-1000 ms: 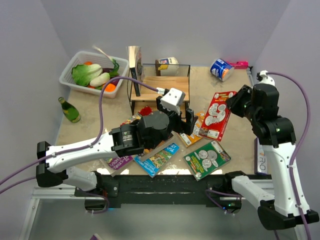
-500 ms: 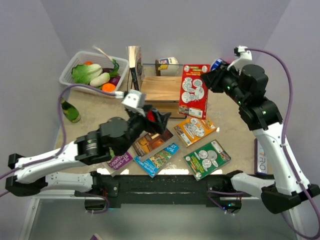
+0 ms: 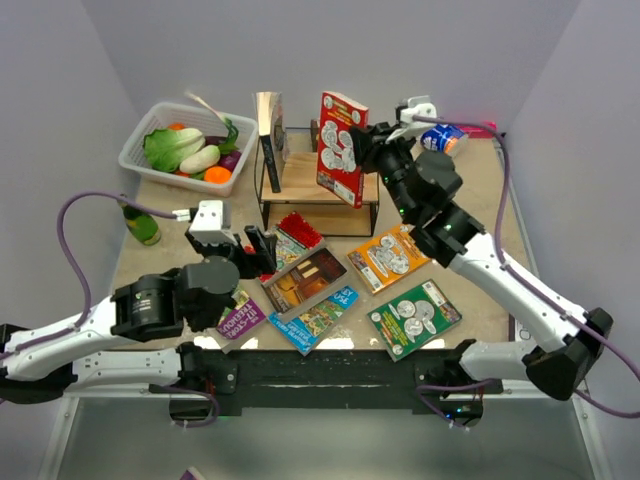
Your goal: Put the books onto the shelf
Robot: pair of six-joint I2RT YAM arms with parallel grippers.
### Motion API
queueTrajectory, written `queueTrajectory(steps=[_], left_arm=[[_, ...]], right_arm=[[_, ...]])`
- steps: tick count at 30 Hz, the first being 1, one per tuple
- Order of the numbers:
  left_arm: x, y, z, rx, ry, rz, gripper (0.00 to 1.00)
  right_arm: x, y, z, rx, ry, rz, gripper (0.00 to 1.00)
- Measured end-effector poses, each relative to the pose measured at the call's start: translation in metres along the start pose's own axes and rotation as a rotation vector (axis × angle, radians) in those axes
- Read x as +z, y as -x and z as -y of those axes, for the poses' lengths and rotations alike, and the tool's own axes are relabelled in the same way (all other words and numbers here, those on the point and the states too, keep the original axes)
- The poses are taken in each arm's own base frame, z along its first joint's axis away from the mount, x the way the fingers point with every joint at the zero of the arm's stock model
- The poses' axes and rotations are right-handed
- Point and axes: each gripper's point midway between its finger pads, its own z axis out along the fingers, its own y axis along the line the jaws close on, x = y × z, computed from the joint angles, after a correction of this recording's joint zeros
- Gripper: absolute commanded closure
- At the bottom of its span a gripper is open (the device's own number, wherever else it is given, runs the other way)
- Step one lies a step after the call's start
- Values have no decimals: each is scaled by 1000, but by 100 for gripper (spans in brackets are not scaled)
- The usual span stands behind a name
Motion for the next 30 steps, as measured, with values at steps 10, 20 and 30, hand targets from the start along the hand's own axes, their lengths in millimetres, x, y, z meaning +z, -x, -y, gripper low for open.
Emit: queueTrajectory(steps=[10, 20, 30], left_arm=[[3, -39, -44, 8, 152, -24, 18], [14, -34, -14, 25, 59, 23, 18], [28, -46, 15, 58, 6, 13, 19]], right_arm=[[31, -83, -16, -253, -170, 106, 100], [4, -23, -24, -240, -264, 316, 100], [8, -47, -11, -387, -336, 338, 100]])
